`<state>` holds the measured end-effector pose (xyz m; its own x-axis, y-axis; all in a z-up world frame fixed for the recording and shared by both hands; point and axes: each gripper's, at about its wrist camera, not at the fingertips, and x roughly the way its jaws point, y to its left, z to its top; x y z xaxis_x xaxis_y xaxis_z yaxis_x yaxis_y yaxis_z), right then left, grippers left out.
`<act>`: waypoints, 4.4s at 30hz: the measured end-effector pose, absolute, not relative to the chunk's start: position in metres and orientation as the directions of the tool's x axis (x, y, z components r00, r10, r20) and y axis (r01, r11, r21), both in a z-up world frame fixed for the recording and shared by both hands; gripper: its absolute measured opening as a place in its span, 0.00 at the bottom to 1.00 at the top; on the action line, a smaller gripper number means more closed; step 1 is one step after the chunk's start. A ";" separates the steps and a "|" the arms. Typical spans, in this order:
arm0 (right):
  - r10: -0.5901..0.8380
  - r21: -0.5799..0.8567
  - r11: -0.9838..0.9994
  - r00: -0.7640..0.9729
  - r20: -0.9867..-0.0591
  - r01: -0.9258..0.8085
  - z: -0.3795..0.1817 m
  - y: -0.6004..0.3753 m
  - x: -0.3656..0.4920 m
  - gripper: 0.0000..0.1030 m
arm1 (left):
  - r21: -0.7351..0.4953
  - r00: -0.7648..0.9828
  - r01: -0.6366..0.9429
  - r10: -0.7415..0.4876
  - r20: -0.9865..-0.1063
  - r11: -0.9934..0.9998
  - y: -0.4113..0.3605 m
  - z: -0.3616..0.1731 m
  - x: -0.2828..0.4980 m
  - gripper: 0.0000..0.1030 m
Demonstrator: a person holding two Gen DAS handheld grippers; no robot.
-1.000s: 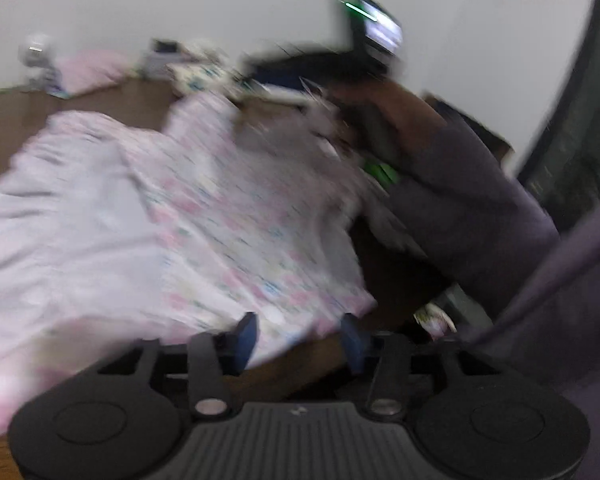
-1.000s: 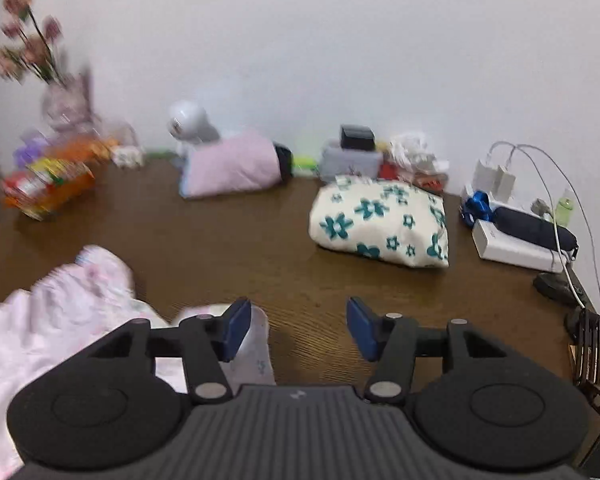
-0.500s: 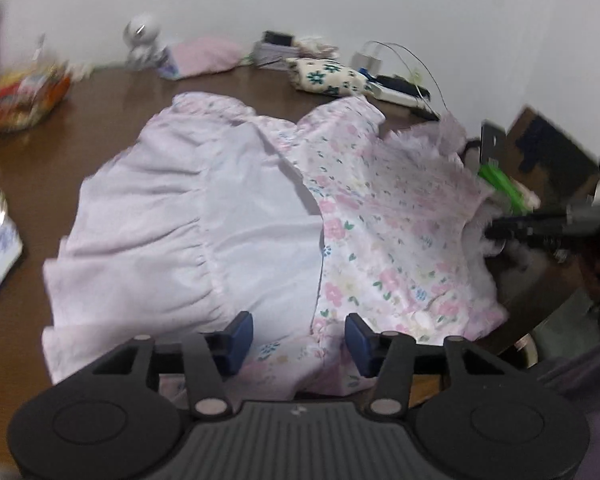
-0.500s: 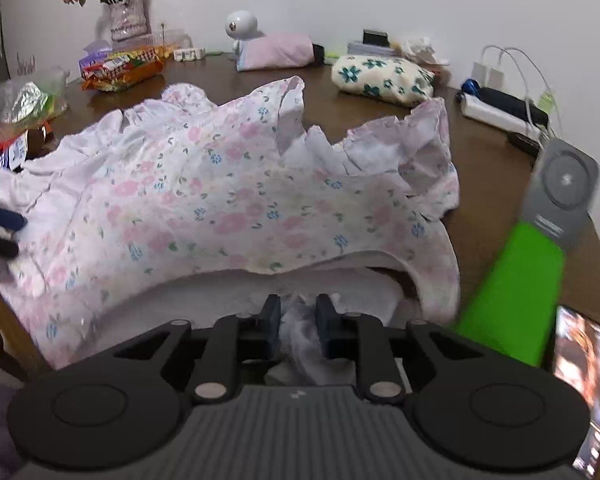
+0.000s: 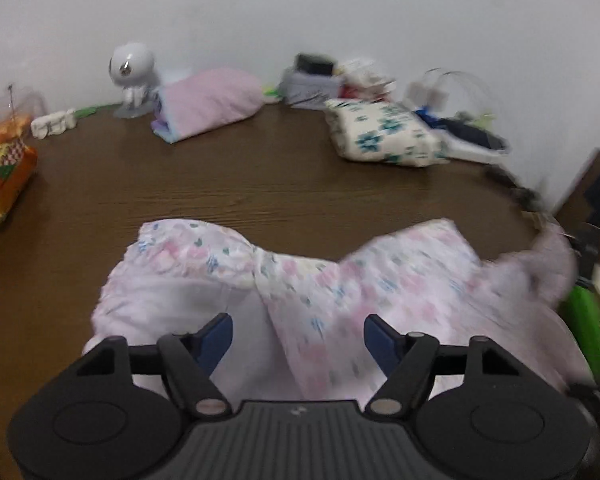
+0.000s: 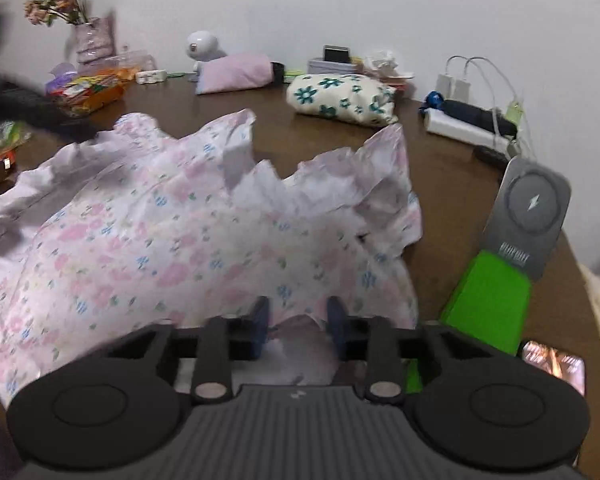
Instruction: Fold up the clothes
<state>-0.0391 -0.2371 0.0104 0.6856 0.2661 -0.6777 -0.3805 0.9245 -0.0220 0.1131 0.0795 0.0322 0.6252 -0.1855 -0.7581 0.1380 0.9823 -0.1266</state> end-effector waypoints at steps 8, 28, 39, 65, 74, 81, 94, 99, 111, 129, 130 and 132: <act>0.330 0.036 0.910 0.668 -0.667 -0.413 0.017 -0.249 -0.071 0.13 | 0.017 0.681 0.080 -0.042 -0.731 0.997 0.061 -0.003 0.134 0.32; 0.180 0.004 0.971 0.725 -0.664 -0.238 0.021 -0.212 0.101 0.73 | 0.103 0.718 -0.178 0.201 -0.666 0.979 0.135 0.008 0.128 0.28; 0.008 0.006 1.000 0.742 -0.670 -0.006 0.011 -0.227 0.119 0.34 | 0.080 0.717 -0.161 0.172 -0.675 0.984 0.138 0.010 0.131 0.29; 0.386 -0.099 0.844 0.725 -0.570 -0.527 0.044 -0.219 -0.097 0.28 | -0.087 0.710 0.201 -0.206 -0.673 0.976 0.099 0.033 -0.090 0.61; 0.648 -0.110 0.561 0.518 -0.558 -0.820 0.023 -0.183 -0.142 0.51 | 0.041 0.720 0.418 -0.304 -0.624 0.907 0.135 0.017 -0.173 0.67; 0.662 -0.032 0.532 0.439 -0.607 -0.846 0.000 -0.161 -0.135 0.18 | 0.116 0.720 0.463 -0.297 -0.627 0.879 0.158 -0.002 -0.185 0.23; 0.673 -0.039 0.521 0.438 -0.596 -0.853 -0.003 -0.165 -0.137 0.32 | 0.152 0.666 0.577 -0.355 -0.656 0.803 0.179 0.001 -0.193 0.21; 0.695 0.009 0.509 0.404 -0.595 -0.861 -0.001 -0.167 -0.130 0.02 | 0.160 0.676 0.591 -0.377 -0.634 0.791 0.190 0.015 -0.186 0.02; 0.710 0.044 0.561 0.453 -0.538 -0.827 0.042 -0.168 -0.051 0.01 | 0.242 0.741 0.533 -0.309 -0.597 0.810 0.196 0.044 -0.073 0.09; 0.537 -0.070 0.646 0.517 -0.667 -0.760 0.015 -0.229 -0.069 0.06 | 0.181 0.728 0.461 -0.253 -0.638 0.869 0.165 0.005 -0.073 0.53; 0.541 -0.055 0.659 0.523 -0.658 -0.750 0.016 -0.231 -0.065 0.06 | 0.183 0.728 0.453 -0.243 -0.641 0.873 0.165 0.002 -0.069 0.52; 0.525 -0.055 0.701 0.566 -0.636 -0.711 0.021 -0.237 -0.054 0.06 | 0.192 0.734 0.432 -0.220 -0.643 0.881 0.164 -0.002 -0.067 0.52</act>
